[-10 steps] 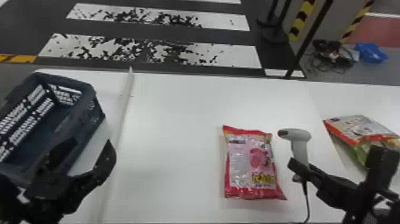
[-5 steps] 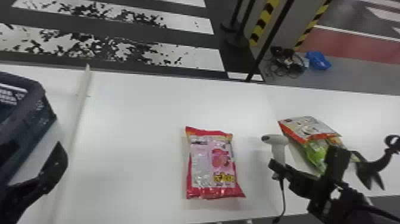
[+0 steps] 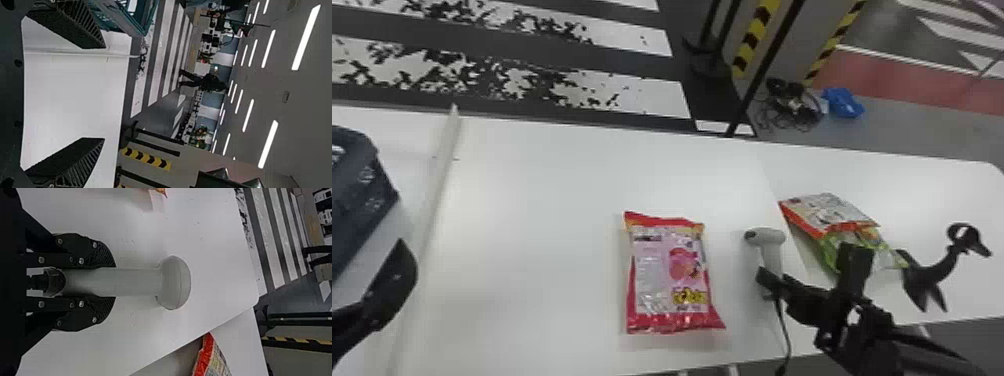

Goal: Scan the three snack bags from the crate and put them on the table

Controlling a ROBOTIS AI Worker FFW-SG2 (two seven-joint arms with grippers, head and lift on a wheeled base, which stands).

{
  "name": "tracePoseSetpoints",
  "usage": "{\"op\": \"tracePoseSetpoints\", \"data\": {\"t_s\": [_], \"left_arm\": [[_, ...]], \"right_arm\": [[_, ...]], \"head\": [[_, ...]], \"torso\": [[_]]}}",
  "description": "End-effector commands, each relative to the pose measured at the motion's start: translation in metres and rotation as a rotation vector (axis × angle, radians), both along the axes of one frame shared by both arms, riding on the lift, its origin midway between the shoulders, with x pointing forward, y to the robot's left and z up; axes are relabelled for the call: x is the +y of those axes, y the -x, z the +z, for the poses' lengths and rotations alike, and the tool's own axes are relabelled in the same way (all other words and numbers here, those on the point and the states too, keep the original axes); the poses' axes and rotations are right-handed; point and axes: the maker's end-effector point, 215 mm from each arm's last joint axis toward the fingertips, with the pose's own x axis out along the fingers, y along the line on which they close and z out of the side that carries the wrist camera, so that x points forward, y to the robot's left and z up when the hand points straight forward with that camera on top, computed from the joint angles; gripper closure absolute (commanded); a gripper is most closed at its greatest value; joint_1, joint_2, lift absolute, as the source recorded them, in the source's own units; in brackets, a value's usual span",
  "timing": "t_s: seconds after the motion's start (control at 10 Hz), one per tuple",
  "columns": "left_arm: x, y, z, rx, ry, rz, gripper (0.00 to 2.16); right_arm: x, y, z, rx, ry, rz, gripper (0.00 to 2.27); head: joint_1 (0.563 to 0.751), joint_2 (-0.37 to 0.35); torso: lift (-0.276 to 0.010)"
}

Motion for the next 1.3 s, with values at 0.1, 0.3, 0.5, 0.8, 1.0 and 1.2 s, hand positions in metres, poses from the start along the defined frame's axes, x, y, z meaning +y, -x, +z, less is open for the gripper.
{"op": "tracePoseSetpoints", "data": {"t_s": [0.1,0.3,0.5,0.8,1.0,1.2], "left_arm": [[0.0,0.0,-0.001,0.002,0.001,0.0,0.02],[0.001,-0.001,0.0,0.001,0.001,0.002,0.02],[0.002,-0.001,-0.001,0.002,-0.002,0.002,0.02],[0.002,0.0,-0.002,0.004,-0.003,0.003,0.02],[0.006,0.001,-0.004,0.009,-0.006,0.008,0.02],[0.007,0.001,-0.005,0.009,-0.006,0.009,0.02]], "right_arm": [[0.002,-0.007,0.03,-0.063,0.019,0.017,0.0],[0.007,-0.011,0.08,-0.151,0.057,0.043,0.06],[0.042,0.005,0.106,-0.108,-0.019,0.144,0.06],[0.083,0.026,0.099,0.029,-0.138,0.212,0.06],[0.109,0.032,0.088,0.096,-0.296,0.272,0.06],[0.12,0.031,0.075,0.147,-0.388,0.33,0.06]], "head": [[0.695,-0.295],[0.695,-0.294],[0.695,-0.278],[0.695,-0.215],[0.695,-0.174],[0.695,-0.126]], "torso": [[-0.094],[-0.094],[-0.094],[-0.094],[-0.094],[-0.094]]}}
